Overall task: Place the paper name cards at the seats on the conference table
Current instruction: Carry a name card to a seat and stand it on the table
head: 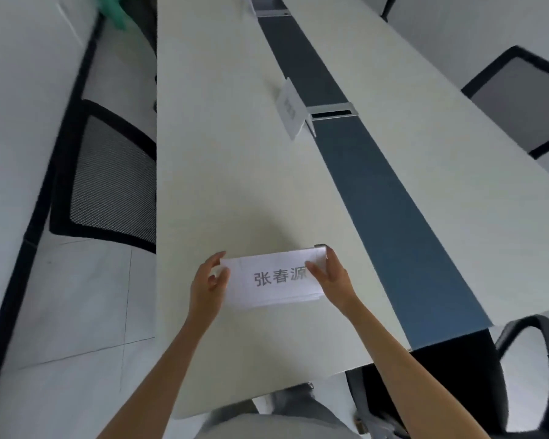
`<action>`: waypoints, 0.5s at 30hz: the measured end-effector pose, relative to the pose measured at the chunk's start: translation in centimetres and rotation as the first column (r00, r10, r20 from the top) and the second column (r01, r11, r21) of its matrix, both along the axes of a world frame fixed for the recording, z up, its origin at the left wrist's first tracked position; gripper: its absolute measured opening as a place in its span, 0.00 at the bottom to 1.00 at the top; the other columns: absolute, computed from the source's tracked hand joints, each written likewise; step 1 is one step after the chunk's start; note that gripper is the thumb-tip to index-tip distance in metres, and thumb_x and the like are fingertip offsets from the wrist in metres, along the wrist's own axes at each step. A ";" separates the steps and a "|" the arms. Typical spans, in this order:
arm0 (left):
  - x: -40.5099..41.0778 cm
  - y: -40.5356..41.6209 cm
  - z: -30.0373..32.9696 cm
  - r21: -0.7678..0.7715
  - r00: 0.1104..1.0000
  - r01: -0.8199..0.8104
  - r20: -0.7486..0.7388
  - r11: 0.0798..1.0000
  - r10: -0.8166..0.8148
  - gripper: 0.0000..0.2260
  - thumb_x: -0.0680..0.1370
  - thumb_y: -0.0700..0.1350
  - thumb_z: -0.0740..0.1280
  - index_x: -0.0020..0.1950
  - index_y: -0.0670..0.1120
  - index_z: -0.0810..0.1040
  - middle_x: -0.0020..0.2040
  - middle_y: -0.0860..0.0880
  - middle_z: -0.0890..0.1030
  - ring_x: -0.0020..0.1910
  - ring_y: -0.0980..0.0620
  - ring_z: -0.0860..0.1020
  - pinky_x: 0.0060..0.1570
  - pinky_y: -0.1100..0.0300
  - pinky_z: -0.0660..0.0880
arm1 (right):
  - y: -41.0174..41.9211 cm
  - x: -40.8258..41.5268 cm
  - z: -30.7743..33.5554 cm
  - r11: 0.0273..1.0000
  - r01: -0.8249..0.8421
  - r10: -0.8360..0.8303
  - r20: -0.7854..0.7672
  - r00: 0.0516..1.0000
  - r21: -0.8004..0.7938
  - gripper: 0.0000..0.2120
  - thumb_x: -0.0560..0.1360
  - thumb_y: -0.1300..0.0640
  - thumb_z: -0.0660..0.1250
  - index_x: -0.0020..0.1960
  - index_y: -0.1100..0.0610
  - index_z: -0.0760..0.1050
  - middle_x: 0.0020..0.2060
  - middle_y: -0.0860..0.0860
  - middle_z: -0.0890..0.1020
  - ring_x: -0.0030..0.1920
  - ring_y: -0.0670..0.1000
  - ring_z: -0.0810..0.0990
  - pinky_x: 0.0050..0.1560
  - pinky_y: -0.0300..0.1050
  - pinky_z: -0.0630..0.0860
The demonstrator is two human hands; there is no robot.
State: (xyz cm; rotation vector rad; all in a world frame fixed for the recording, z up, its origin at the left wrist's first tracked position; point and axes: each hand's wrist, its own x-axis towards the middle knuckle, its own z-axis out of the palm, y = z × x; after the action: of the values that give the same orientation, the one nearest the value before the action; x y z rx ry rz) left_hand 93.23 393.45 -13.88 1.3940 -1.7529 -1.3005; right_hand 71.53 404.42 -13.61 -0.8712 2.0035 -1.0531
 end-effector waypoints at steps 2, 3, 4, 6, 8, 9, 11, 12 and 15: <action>0.4 0.6 -0.2 0.001 0.999 -0.034 0.040 0.999 0.034 0.14 0.73 0.49 0.61 0.58 0.50 0.74 0.57 0.46 0.77 0.44 0.44 0.78 0.41 0.62 0.72 | -0.3 -0.5 -0.2 0.998 -0.060 0.060 -0.006 0.998 -0.001 0.17 0.75 0.50 0.62 0.62 0.52 0.64 0.44 0.49 0.78 0.41 0.45 0.78 0.34 0.28 0.73; 0.6 1.0 -0.4 0.006 0.997 -0.051 0.057 0.999 0.050 0.12 0.74 0.47 0.62 0.56 0.51 0.74 0.56 0.46 0.78 0.42 0.45 0.77 0.39 0.64 0.71 | -0.3 -0.7 -0.3 0.997 -0.082 0.082 -0.004 0.997 0.006 0.17 0.75 0.51 0.63 0.62 0.52 0.64 0.44 0.49 0.77 0.41 0.44 0.77 0.33 0.27 0.72; 0.9 1.3 -0.5 0.007 0.996 -0.063 0.066 0.998 0.062 0.10 0.74 0.44 0.63 0.55 0.52 0.75 0.55 0.46 0.78 0.41 0.48 0.76 0.39 0.68 0.71 | -0.3 -0.9 -0.5 0.995 -0.096 0.096 0.004 0.995 0.014 0.18 0.74 0.52 0.64 0.62 0.52 0.65 0.44 0.50 0.77 0.41 0.46 0.77 0.34 0.28 0.72; 1.3 1.8 -0.6 -0.006 0.994 -0.073 0.077 0.997 0.073 0.11 0.75 0.39 0.63 0.53 0.53 0.75 0.54 0.48 0.78 0.40 0.52 0.75 0.39 0.75 0.70 | -0.3 -1.3 -0.7 0.994 -0.103 0.103 0.000 0.995 0.028 0.18 0.73 0.53 0.66 0.60 0.51 0.67 0.47 0.53 0.78 0.45 0.52 0.77 0.40 0.34 0.73; 1.6 1.9 -0.3 0.000 0.995 -0.062 0.081 0.998 0.062 0.11 0.75 0.40 0.63 0.54 0.54 0.75 0.55 0.50 0.78 0.44 0.53 0.76 0.41 0.79 0.69 | -0.2 -1.9 -1.0 0.992 -0.123 0.125 -0.064 0.990 0.038 0.17 0.72 0.52 0.67 0.60 0.49 0.70 0.51 0.54 0.78 0.50 0.53 0.76 0.50 0.42 0.75; 1.8 1.9 -0.2 0.003 0.995 -0.047 0.086 0.999 0.046 0.11 0.75 0.40 0.63 0.54 0.55 0.75 0.56 0.51 0.78 0.48 0.53 0.76 0.43 0.78 0.69 | -0.1 -2.2 -1.1 0.989 -0.141 0.144 -0.107 0.984 0.034 0.17 0.73 0.51 0.66 0.60 0.48 0.70 0.54 0.54 0.77 0.53 0.53 0.76 0.54 0.46 0.75; 2.1 1.6 -0.2 -0.028 0.994 0.005 0.105 1.000 -0.002 0.12 0.76 0.42 0.63 0.56 0.56 0.75 0.58 0.53 0.77 0.55 0.54 0.75 0.50 0.73 0.68 | 0.1 -2.8 -1.0 0.984 -0.179 0.178 -0.159 0.971 0.005 0.15 0.75 0.52 0.63 0.62 0.49 0.71 0.62 0.51 0.74 0.61 0.51 0.72 0.62 0.50 0.71; 2.3 1.5 -0.1 -0.053 0.993 0.034 0.119 0.998 -0.027 0.12 0.76 0.42 0.63 0.56 0.56 0.75 0.59 0.53 0.77 0.58 0.56 0.74 0.54 0.70 0.67 | 0.1 -2.9 -0.8 0.981 -0.193 0.189 -0.162 0.969 -0.012 0.14 0.76 0.53 0.61 0.62 0.49 0.72 0.64 0.48 0.72 0.63 0.49 0.69 0.64 0.48 0.68; 2.8 0.9 0.2 -0.083 0.987 0.094 0.138 0.992 -0.082 0.11 0.76 0.43 0.64 0.54 0.58 0.76 0.59 0.58 0.78 0.61 0.59 0.73 0.56 0.79 0.63 | 0.3 -2.7 -0.1 0.984 -0.172 0.170 -0.065 0.983 -0.039 0.12 0.77 0.54 0.58 0.60 0.47 0.72 0.61 0.44 0.74 0.61 0.45 0.69 0.62 0.36 0.65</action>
State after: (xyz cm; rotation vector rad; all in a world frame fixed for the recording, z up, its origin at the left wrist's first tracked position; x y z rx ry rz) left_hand 96.00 394.35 -13.66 1.3958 -1.9578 -1.1816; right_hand 68.82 404.70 -13.74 -1.0910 1.9220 -0.9878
